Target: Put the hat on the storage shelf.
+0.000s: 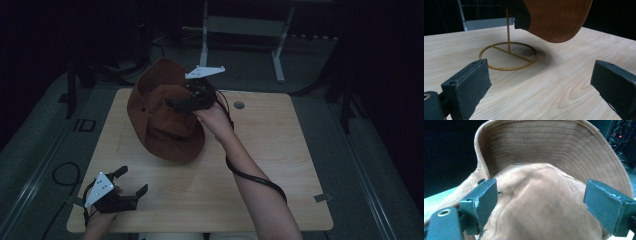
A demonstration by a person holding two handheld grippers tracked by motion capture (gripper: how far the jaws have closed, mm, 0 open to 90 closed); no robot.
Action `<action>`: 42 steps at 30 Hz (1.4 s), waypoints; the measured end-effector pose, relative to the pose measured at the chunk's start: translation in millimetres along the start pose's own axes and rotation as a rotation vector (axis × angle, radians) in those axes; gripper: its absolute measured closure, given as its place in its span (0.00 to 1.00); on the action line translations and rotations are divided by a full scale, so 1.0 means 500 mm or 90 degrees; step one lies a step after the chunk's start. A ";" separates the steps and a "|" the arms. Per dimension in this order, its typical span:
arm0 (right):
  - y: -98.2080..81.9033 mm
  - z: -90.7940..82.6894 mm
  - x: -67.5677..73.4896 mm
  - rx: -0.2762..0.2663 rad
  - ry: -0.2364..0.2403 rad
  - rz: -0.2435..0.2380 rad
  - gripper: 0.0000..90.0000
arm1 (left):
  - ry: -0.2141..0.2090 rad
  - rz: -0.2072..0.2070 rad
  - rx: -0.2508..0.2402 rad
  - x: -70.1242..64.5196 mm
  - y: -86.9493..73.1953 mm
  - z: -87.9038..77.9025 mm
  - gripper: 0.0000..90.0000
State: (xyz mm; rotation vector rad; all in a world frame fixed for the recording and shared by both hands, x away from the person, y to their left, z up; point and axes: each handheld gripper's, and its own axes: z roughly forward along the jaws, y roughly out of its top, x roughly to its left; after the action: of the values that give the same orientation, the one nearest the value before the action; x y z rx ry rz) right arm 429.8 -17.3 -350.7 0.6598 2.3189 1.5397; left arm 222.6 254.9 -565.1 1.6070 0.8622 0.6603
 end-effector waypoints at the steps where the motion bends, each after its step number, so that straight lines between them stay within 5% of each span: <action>1: -0.004 -0.006 -0.002 0.000 0.000 -0.002 0.13 | 0.000 0.000 -0.001 0.000 0.000 0.000 0.03; 11: -0.050 -0.052 -0.022 -0.010 -0.006 0.010 0.13 | 0.005 0.010 0.001 -0.005 0.000 0.004 0.03; 30: -0.159 -0.097 -0.051 0.028 -0.024 0.017 0.15 | 0.011 0.035 0.018 -0.008 -0.005 0.007 0.03; 42: -0.265 -0.121 -0.053 0.058 -0.025 0.024 0.15 | 0.006 0.026 0.014 -0.004 -0.006 0.005 0.03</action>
State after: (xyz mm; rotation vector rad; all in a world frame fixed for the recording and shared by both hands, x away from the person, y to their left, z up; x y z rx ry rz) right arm 395.3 -122.1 -449.5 0.7526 2.3723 1.4305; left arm 222.5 252.1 -568.7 1.6460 0.8469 0.6899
